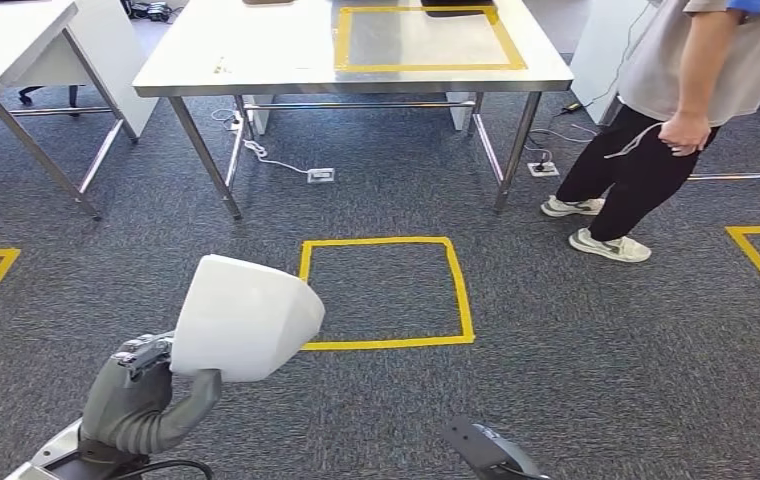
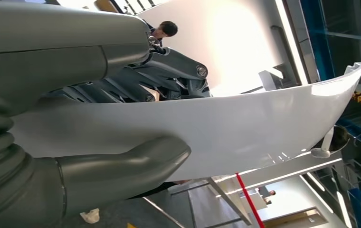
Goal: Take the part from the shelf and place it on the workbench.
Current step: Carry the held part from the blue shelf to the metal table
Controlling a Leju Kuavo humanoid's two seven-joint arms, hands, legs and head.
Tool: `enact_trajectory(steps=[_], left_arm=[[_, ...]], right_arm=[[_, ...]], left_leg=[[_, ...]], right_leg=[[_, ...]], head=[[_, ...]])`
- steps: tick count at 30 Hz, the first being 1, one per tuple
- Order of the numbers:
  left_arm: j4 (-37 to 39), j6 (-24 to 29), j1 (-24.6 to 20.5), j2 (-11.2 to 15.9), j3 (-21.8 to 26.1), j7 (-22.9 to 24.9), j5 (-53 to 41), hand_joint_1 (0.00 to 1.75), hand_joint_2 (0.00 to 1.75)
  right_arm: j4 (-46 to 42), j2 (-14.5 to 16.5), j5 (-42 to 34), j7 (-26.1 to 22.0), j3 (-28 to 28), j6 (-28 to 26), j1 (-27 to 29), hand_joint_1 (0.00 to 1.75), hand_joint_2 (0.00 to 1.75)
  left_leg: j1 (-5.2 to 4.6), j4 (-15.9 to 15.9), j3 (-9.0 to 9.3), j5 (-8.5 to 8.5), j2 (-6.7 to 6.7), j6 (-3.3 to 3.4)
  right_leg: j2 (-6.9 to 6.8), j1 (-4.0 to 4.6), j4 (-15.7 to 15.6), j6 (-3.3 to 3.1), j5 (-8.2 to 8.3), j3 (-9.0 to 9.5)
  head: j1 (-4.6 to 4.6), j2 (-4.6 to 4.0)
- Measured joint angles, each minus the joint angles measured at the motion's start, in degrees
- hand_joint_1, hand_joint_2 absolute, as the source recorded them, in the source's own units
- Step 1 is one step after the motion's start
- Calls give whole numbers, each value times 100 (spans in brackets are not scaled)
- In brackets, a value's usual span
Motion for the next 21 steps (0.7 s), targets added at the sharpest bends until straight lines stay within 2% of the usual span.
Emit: enact_trajectory(steps=[21], left_arm=[[-233, 22, -15, -2, 90, -93, -104, 175, 175]], right_arm=[[40, 45, -107, -190, -141, -220, 18, 0, 0]], left_leg=[[0, 0, -1, 0, 0, 0]], right_leg=[[0, 0, 0, 0, 0, -1]], head=[[0, -1]])
